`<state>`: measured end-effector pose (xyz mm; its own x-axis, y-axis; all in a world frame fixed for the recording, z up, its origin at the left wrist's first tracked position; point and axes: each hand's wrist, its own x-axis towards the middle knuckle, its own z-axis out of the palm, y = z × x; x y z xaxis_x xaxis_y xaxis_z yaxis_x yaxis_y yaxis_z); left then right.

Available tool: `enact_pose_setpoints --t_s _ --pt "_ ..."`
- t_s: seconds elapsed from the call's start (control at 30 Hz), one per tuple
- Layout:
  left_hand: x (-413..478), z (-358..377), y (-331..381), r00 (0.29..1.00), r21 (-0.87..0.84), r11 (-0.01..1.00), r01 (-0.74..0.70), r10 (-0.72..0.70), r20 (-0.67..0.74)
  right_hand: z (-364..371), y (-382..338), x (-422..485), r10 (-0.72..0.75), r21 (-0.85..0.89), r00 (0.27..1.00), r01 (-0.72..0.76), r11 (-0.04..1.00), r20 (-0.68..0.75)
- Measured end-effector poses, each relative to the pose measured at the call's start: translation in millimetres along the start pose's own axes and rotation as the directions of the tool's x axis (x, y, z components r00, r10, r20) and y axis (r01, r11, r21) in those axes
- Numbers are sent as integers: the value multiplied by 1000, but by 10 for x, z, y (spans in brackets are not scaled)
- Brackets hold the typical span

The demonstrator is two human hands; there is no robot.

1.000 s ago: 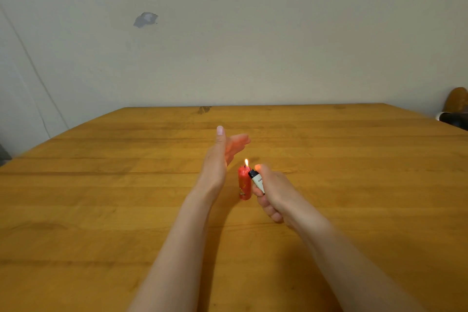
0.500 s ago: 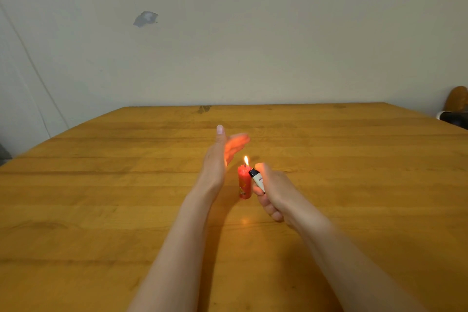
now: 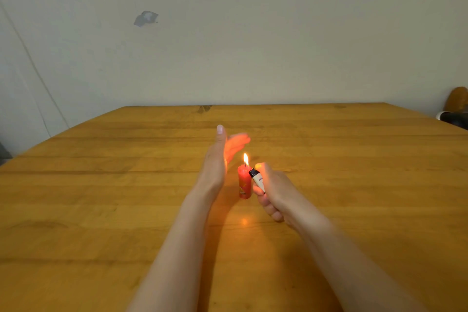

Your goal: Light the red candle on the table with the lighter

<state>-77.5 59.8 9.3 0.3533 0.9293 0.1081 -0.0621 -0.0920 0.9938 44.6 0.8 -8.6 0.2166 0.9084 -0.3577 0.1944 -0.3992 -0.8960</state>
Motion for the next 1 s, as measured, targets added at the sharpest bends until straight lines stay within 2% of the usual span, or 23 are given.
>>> enact_pose_setpoints --t_s 1.0 --pt "0 18 6 1000 -32 999 -10 9 -23 -6 -18 -17 0 -3 1000 0 1000 1"
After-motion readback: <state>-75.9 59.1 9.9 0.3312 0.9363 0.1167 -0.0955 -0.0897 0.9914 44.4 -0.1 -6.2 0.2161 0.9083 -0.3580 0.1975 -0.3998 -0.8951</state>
